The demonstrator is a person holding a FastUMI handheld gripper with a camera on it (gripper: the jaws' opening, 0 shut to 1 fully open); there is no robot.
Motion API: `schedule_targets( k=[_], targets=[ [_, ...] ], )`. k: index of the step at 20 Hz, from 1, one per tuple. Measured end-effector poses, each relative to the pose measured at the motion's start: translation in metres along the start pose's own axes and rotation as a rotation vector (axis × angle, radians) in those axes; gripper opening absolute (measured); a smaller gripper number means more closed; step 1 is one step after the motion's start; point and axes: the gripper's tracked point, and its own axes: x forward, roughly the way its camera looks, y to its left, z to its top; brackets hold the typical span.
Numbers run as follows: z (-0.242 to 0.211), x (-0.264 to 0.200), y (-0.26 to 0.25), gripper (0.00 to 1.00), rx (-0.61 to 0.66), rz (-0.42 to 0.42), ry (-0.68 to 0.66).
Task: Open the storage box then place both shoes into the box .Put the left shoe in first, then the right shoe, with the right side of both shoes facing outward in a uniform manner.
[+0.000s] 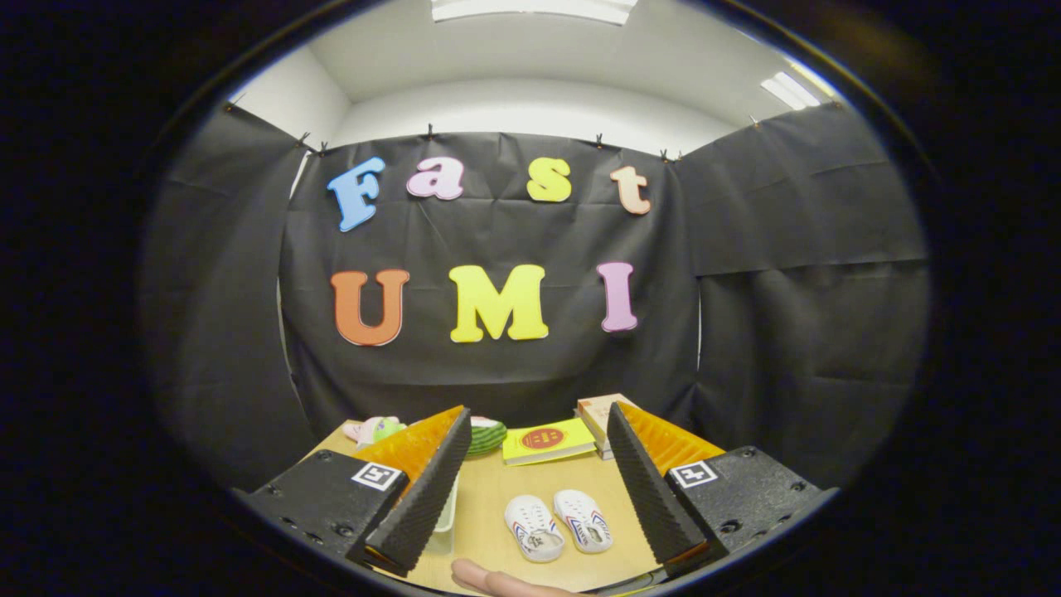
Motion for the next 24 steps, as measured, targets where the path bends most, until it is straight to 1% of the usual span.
schedule_targets(
  k=[1, 4, 7, 9, 16, 18, 21, 24],
  targets=[
    [-0.004, 0.005, 0.004, 1.0, 0.015, 0.022, 0.004],
    [-0.023, 0.025, 0.001, 1.0, 0.041, 0.048, 0.049],
    [-0.053, 0.05, -0.009, 1.0, 0.086, 0.042, 0.108],
    [-0.078, 0.07, -0.007, 1.0, 0.12, 0.056, 0.167],
    [-0.173, 0.134, 0.016, 1.0, 0.226, 0.2, 0.423],
    [-0.194, 0.148, 0.031, 1.0, 0.279, 0.273, 0.502],
    [-0.225, 0.157, 0.067, 0.99, 0.439, 0.47, 0.636],
    [-0.245, 0.177, 0.09, 0.98, 0.577, 0.62, 0.737]
  ],
)
